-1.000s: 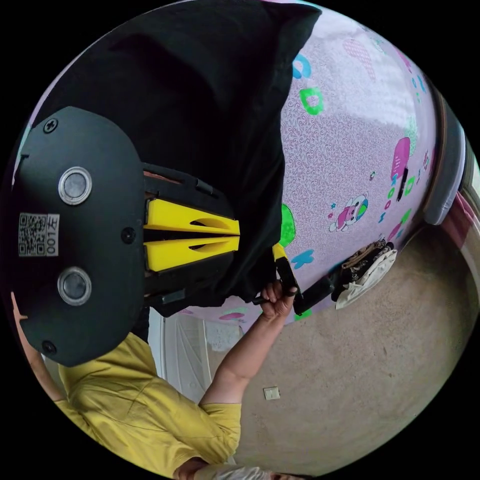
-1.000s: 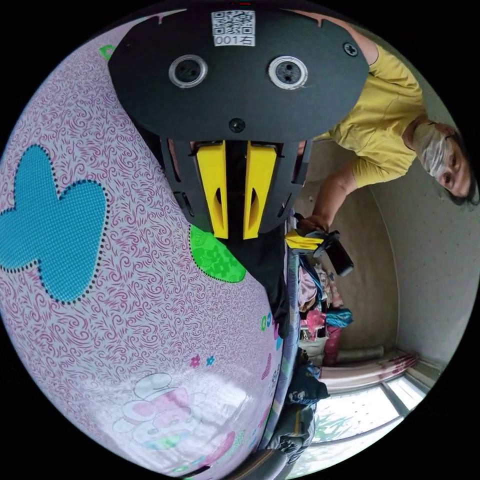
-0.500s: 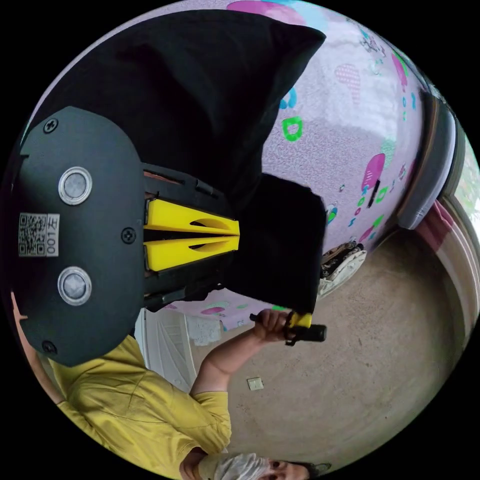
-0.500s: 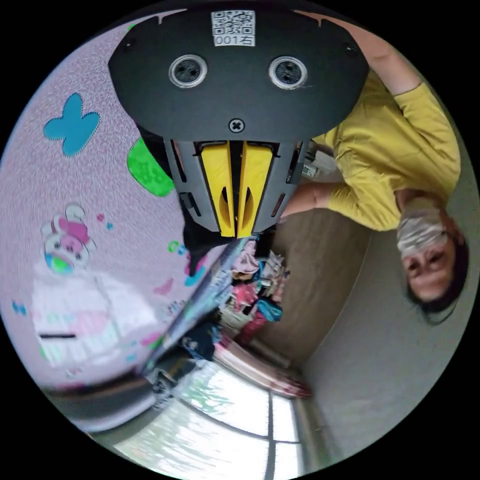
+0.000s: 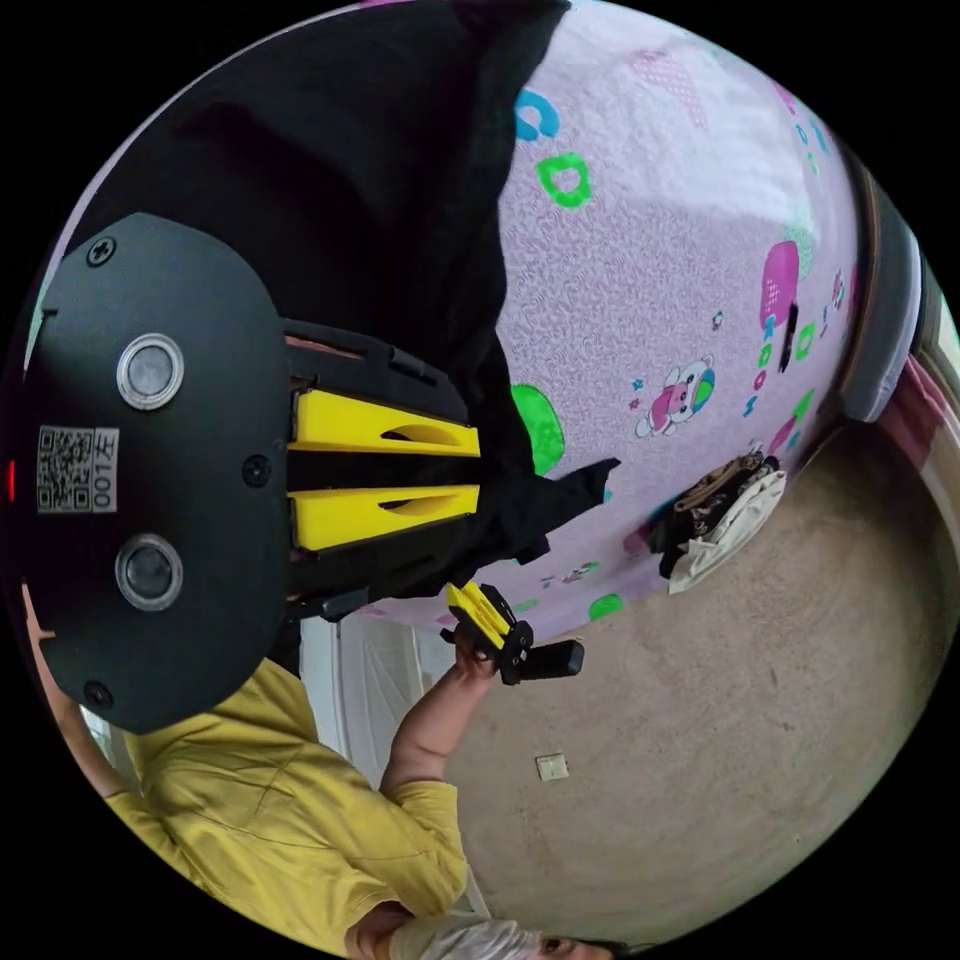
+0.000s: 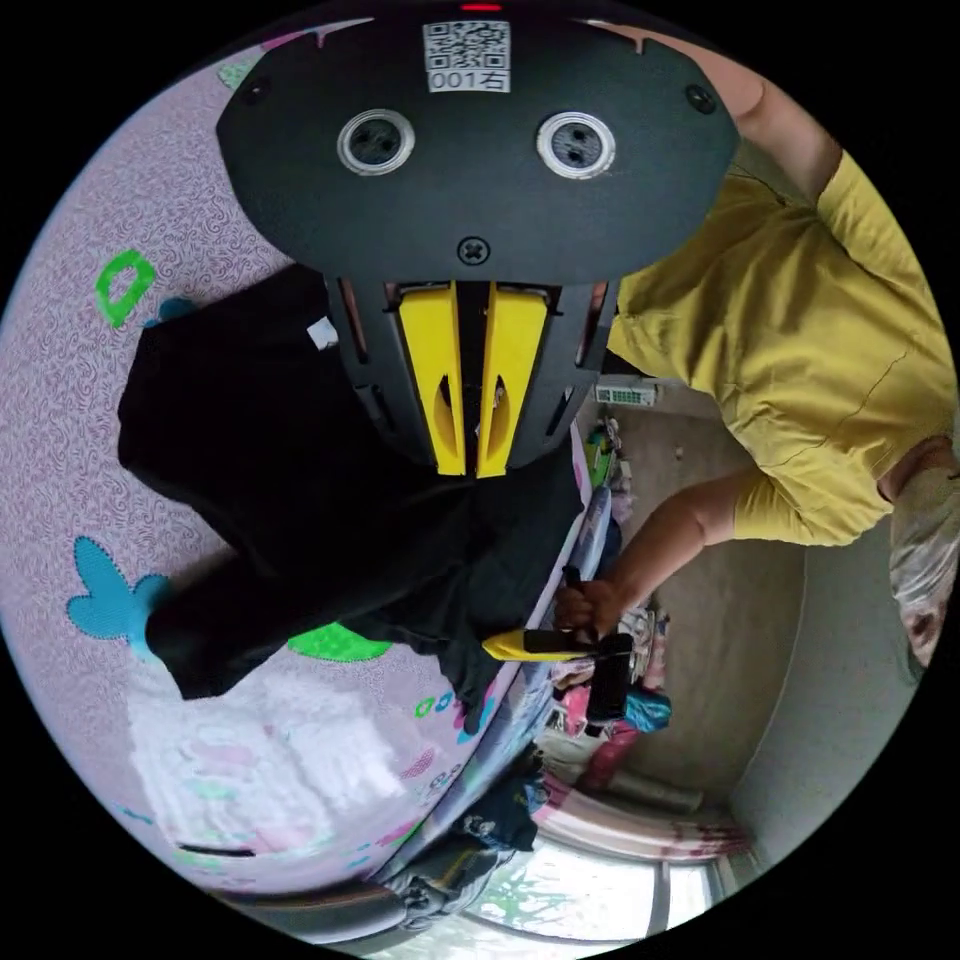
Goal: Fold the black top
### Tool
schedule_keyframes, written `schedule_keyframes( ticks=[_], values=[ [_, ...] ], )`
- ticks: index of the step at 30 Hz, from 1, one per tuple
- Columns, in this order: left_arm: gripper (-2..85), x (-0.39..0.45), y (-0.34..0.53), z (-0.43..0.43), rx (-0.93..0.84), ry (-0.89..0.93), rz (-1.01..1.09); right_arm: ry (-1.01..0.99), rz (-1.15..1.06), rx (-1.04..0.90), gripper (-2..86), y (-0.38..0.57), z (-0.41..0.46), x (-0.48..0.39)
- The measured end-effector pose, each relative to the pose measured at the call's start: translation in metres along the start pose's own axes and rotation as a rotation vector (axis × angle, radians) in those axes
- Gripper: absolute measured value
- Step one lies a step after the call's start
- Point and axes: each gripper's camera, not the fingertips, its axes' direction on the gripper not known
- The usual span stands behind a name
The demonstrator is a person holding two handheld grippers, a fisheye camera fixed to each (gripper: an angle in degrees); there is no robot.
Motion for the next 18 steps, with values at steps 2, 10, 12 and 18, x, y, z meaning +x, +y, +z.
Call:
schedule_keyframes(
  ticks=[2,10,12,18],
  values=[
    [1.8,0.008,-0.025,0.007,-0.024,0.007,0.044,0.0,0.016,0.096,5.5,0.0,-0.019,0.0],
    [7.9,0.031,-0.125,0.06,-0.136,-0.014,0.137,0.207,0.319,0.252,7.2,-0.025,-0.058,0.052],
    [9.2,0.035,-0.14,0.072,-0.175,-0.035,0.147,0.147,0.374,0.245,7.9,-0.032,-0.054,0.067],
    [10.2,0.033,-0.158,0.099,-0.291,-0.128,0.136,0.107,0.444,0.227,6.0,-0.034,-0.041,0.08]
  ],
)
